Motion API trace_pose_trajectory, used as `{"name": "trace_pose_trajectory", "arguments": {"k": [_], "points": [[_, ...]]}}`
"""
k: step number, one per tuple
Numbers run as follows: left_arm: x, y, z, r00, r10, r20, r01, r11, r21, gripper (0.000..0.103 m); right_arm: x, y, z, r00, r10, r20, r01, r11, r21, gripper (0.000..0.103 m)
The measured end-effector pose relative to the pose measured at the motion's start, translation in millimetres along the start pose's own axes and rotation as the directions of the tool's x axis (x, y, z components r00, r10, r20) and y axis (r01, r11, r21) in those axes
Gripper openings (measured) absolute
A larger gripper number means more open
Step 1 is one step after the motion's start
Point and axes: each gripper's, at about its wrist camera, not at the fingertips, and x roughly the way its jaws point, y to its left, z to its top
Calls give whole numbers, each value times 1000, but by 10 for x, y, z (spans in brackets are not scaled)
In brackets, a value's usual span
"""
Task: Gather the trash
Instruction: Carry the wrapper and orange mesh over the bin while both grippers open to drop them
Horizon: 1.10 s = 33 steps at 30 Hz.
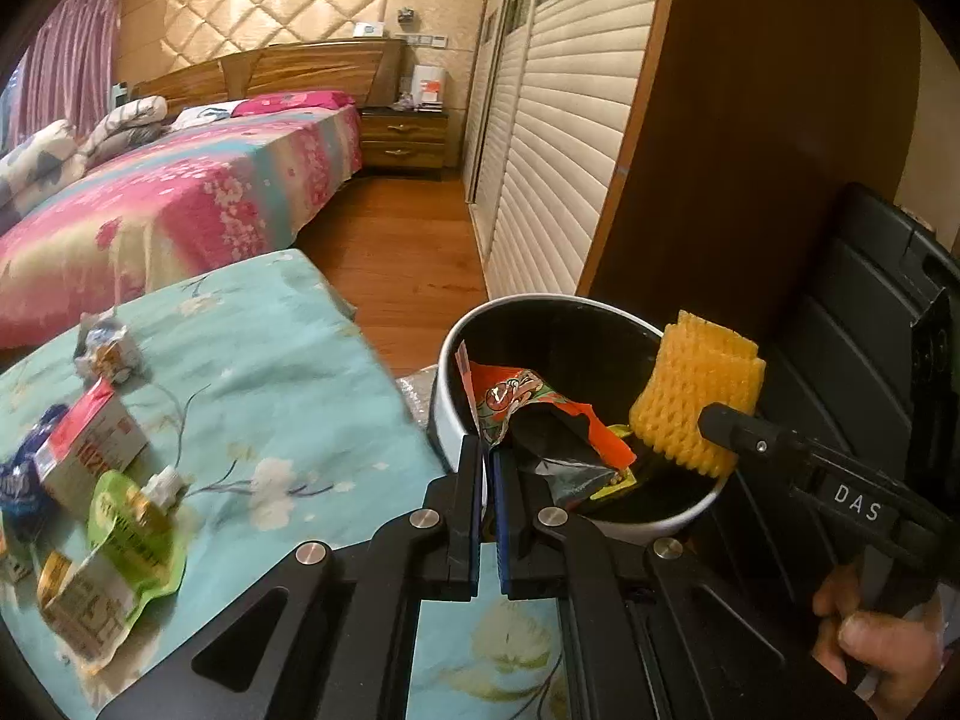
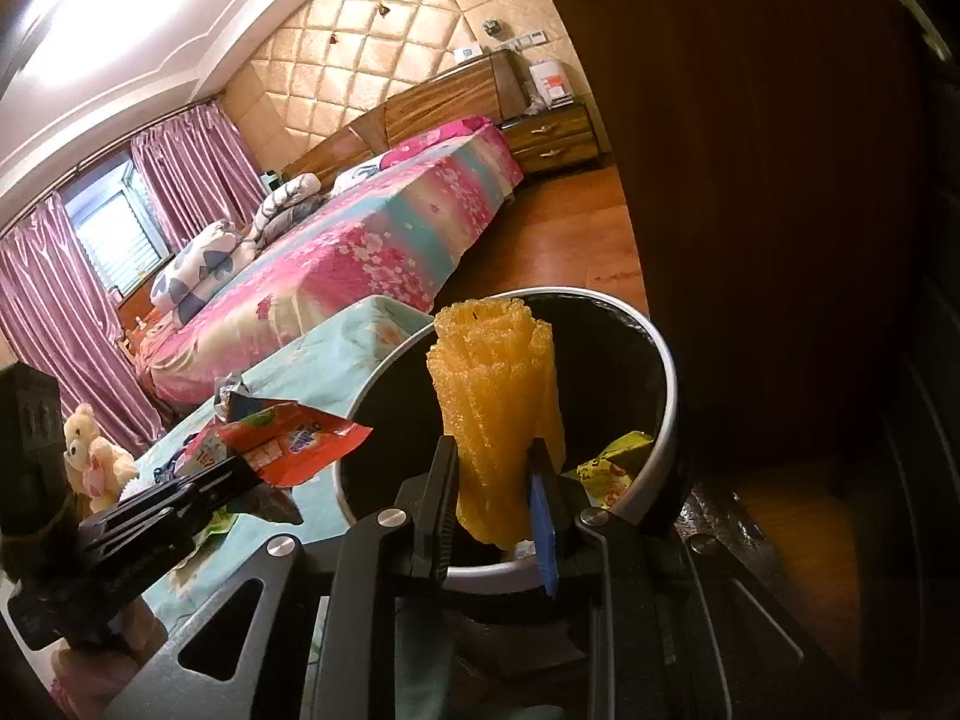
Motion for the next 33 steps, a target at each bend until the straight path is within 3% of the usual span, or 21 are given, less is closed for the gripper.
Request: {"name": "trace_pose_trajectory", "arguments": {"k": [16, 19, 21, 23, 25, 33], "points": [[316, -113, 158, 999, -19, -29, 20, 1000, 10, 4, 105, -80, 68, 1000, -13, -22, 14, 1000, 14, 25], [334, -129, 159, 999, -22, -33, 23, 1000, 11, 12, 118, -94, 85, 1000, -20, -23, 20, 1000, 13, 26], [325, -129, 145, 999, -20, -31, 20, 1000, 6, 23, 115, -109, 101, 999, -26, -21, 27, 1000, 17, 32], [330, -115, 147, 999, -19, -29, 19, 1000, 4, 37, 117, -124, 113, 999, -33, -22, 33, 999, 23, 49], [324, -103, 132, 999, -15, -28, 15, 1000, -3, 44, 101, -146, 113, 1000, -26, -16, 26, 999, 35, 59], [218, 17, 4, 999, -12, -30, 11, 999, -30, 48, 37, -102, 60, 1000, -15, 4, 15, 999, 45, 71]]}}
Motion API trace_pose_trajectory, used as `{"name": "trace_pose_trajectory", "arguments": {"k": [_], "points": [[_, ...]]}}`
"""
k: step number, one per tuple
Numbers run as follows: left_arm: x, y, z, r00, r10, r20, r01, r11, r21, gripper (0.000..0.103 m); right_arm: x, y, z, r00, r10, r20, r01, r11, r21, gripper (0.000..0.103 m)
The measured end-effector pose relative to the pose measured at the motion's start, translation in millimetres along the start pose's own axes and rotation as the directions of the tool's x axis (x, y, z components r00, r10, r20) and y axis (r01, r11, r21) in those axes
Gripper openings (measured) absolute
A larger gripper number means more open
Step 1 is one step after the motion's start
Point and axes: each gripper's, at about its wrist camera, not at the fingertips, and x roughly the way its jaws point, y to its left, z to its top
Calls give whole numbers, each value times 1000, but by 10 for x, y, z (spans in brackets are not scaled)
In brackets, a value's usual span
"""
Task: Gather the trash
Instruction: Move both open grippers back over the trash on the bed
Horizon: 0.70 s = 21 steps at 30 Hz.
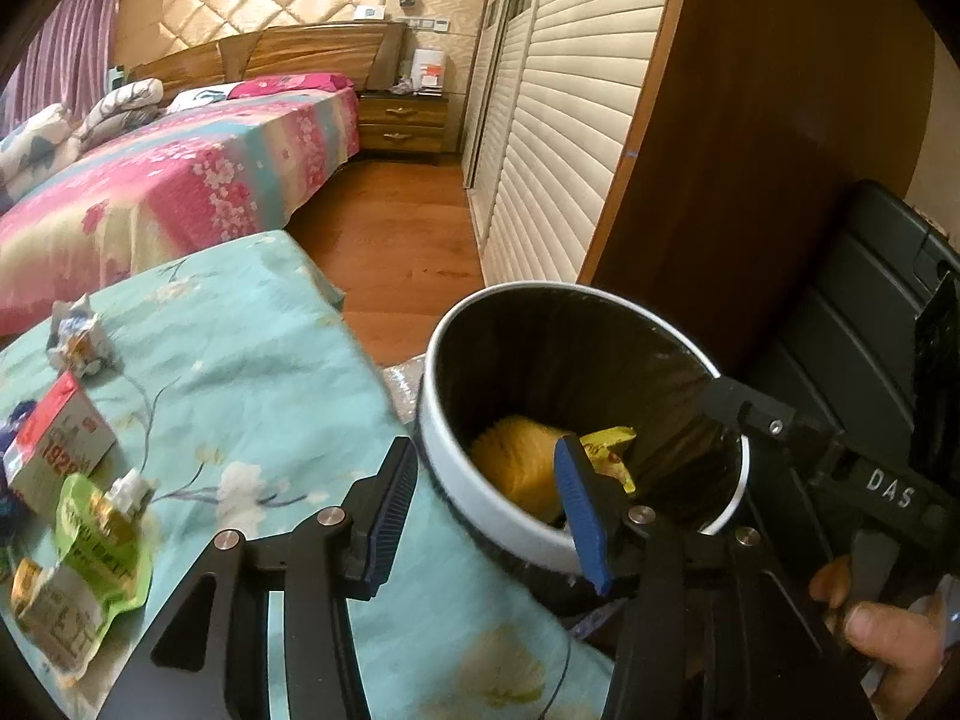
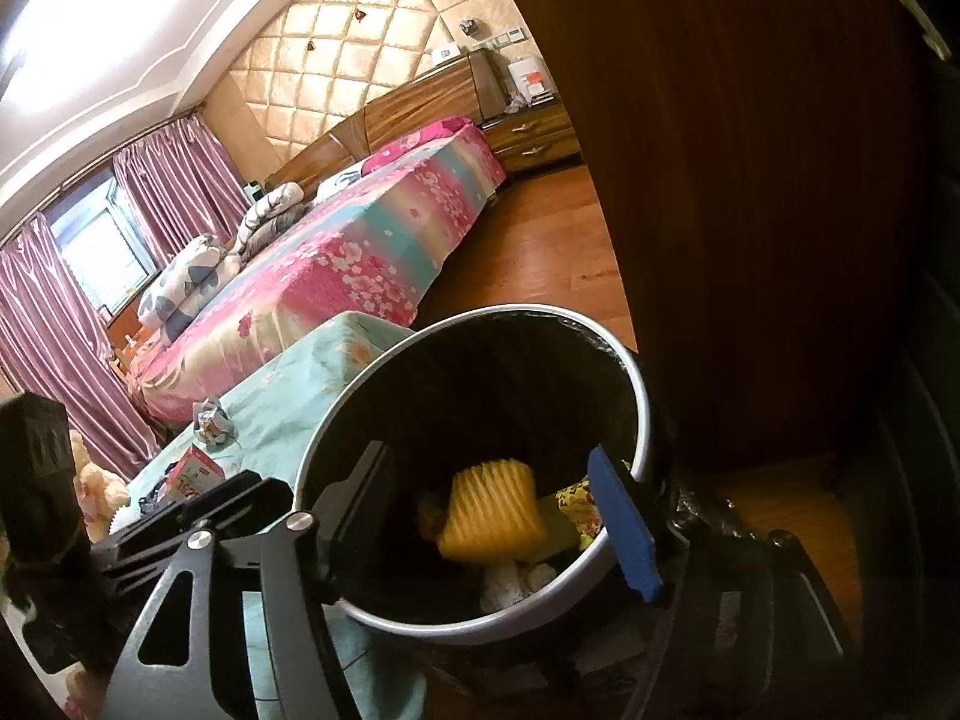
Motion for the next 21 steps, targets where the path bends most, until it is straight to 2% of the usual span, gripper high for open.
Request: {"name": "trace_pose_trajectory", "arguments": {"k": [4, 11, 21], "points": [[-112, 110, -108, 1000, 21, 1, -21, 1000, -16, 50, -17, 80, -18, 1000, 14, 5, -14, 1000, -3, 81], [-374, 388, -322, 998, 64, -1, -64, 996, -68, 51, 0, 318, -121, 999, 46, -8, -47, 999, -26, 86], [-854, 825, -609, 989, 148, 17, -142, 973, -181, 51, 108, 828, -363, 990, 121, -68, -126, 989, -80, 87]]}}
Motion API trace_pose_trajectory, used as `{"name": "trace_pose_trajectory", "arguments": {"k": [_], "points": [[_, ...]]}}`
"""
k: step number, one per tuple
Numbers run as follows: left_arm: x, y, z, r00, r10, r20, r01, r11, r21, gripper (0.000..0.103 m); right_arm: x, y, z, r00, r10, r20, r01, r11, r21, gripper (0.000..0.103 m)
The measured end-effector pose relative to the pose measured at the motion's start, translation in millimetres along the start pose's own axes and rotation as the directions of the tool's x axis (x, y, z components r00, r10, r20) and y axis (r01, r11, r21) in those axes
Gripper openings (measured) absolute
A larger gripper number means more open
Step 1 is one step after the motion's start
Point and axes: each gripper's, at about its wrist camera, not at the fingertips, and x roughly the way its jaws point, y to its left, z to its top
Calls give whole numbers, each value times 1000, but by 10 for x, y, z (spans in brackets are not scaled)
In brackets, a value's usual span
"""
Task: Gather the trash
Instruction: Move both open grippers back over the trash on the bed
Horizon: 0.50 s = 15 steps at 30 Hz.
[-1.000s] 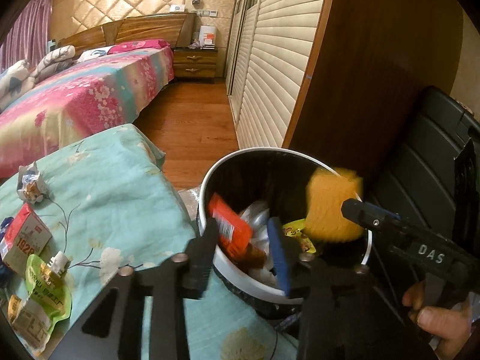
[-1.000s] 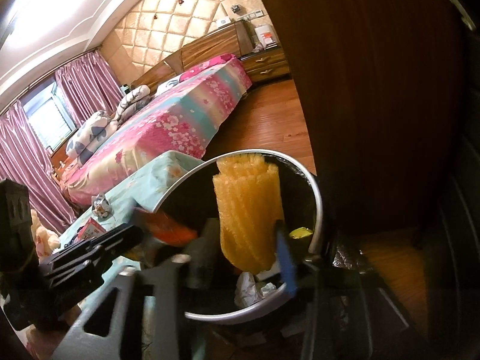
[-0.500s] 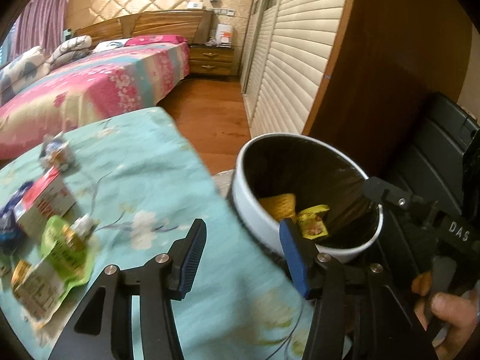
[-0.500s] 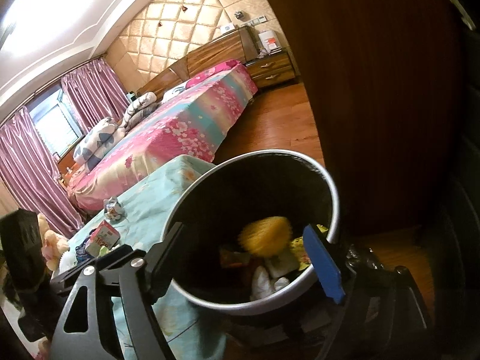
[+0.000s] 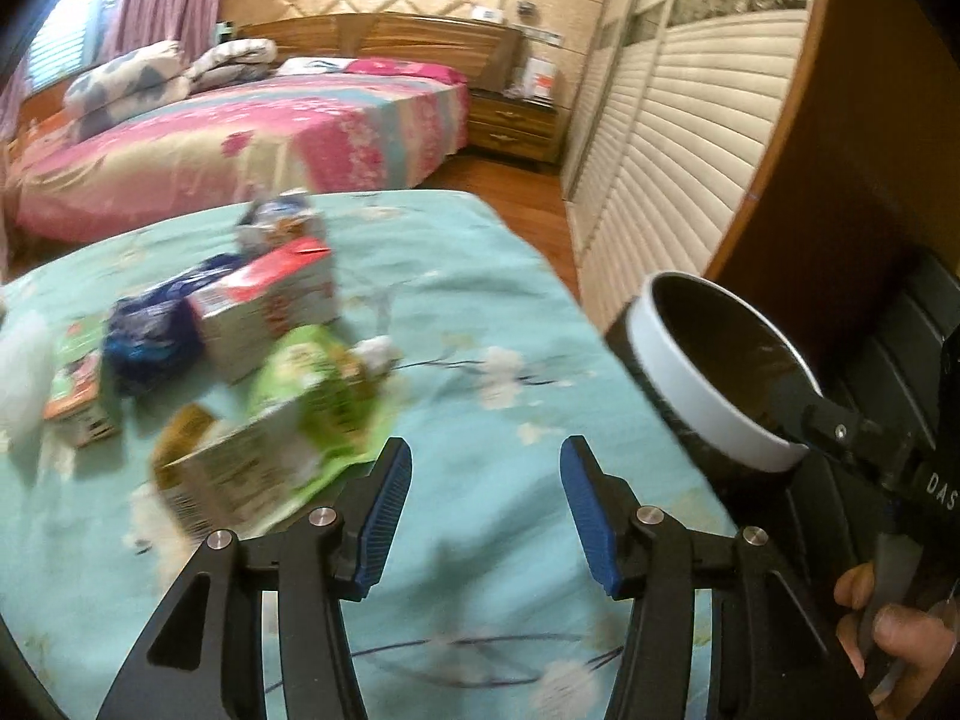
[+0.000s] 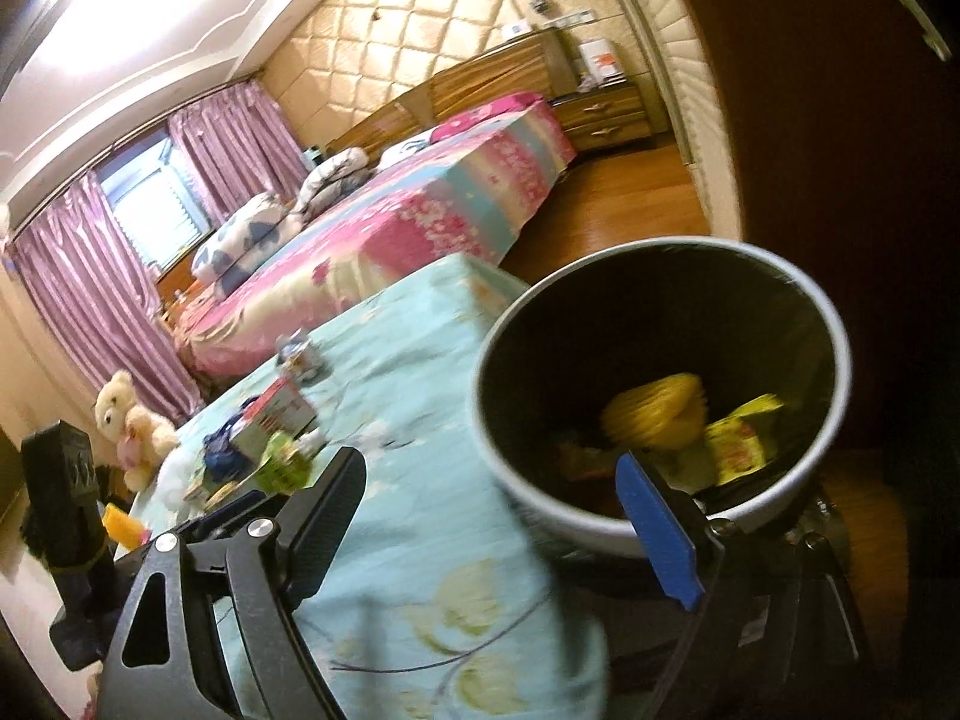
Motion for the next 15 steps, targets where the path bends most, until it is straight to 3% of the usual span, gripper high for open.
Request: {"name": "trace_pose_trajectory", "arguments": {"k": [15], "points": [[-529, 653, -231, 994, 102, 29, -97, 988, -121, 51, 230, 692, -252, 992, 98, -75, -103, 992, -75, 89]]}}
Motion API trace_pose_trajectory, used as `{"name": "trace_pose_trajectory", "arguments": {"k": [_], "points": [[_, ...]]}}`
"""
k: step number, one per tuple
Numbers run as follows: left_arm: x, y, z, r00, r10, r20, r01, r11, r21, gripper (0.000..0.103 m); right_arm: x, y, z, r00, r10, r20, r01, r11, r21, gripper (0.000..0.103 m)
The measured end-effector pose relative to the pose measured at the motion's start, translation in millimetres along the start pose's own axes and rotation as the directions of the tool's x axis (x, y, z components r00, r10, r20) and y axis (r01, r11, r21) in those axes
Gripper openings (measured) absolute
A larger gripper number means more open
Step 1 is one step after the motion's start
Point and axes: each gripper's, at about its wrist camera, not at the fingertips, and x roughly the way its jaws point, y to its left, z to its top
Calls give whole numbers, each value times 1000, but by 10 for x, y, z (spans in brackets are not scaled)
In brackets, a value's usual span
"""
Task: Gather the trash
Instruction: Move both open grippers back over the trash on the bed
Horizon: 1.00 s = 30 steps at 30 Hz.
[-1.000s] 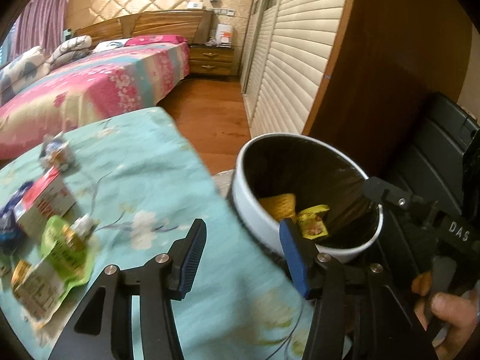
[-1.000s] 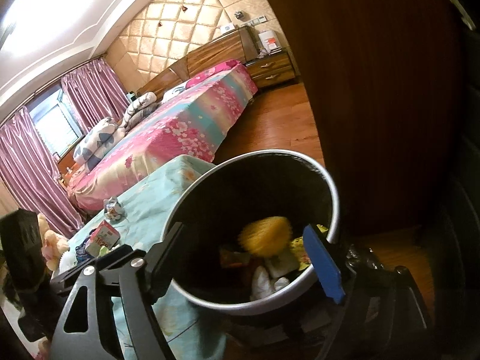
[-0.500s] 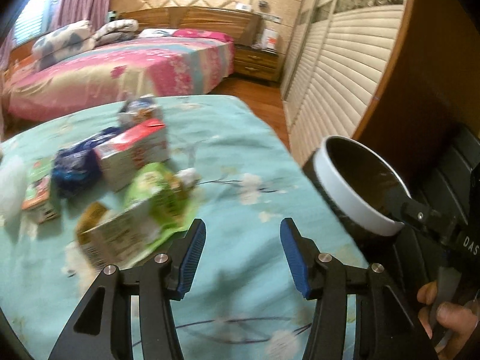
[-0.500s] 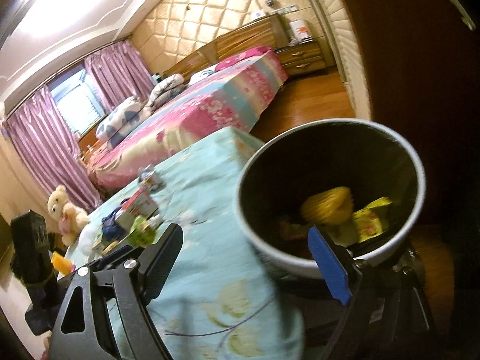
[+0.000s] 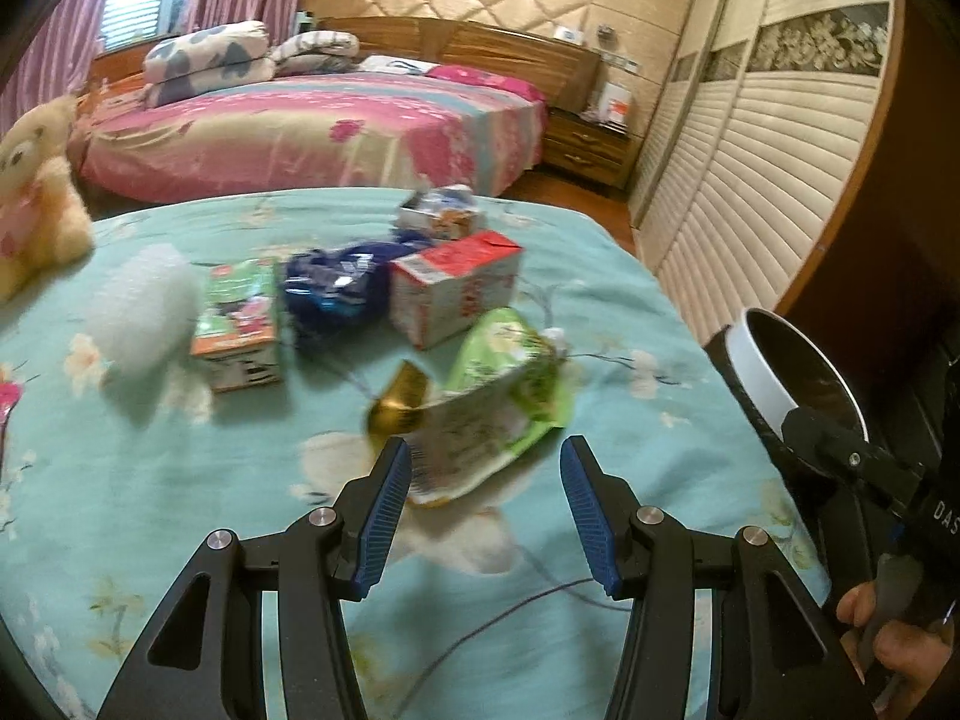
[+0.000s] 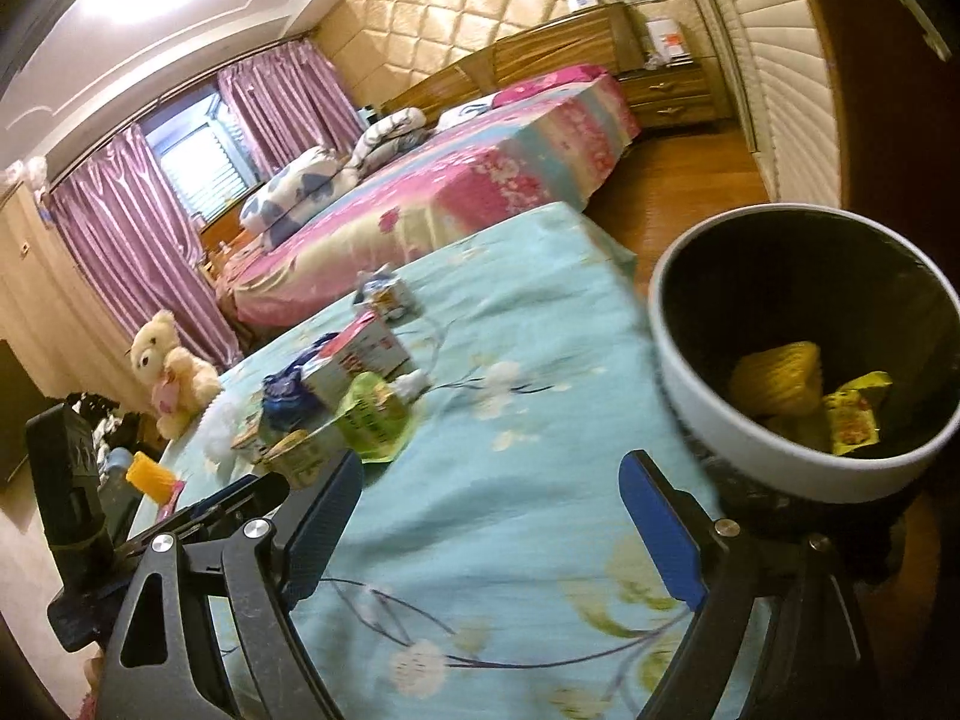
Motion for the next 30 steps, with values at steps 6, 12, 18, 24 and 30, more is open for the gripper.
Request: {"name": "trace_pose_trajectory", "arguments": {"k": [6, 12, 18, 24, 30], "points": [[-101, 224, -1, 999, 44, 13, -43, 999, -28, 51, 135, 194, -53, 999, 37, -25, -37, 999, -11, 89], [-146, 452, 12, 997, 77, 13, -76, 995, -59, 51, 300, 391, -128, 996, 64, -60, -66, 998, -22, 89], [-102, 665, 51, 994, 108, 5, -107, 992, -70, 54, 470, 509, -167, 990, 97, -100, -98, 995, 1, 89], [15, 838, 194, 991, 131, -2, -131, 990, -57, 60, 688, 637, -202, 980, 144, -139, -136, 989, 65, 89], [200, 964, 363, 992, 125, -5, -125, 990, -61, 63, 905, 742, -238, 971, 155, -180, -136, 984, 117, 89]]}}
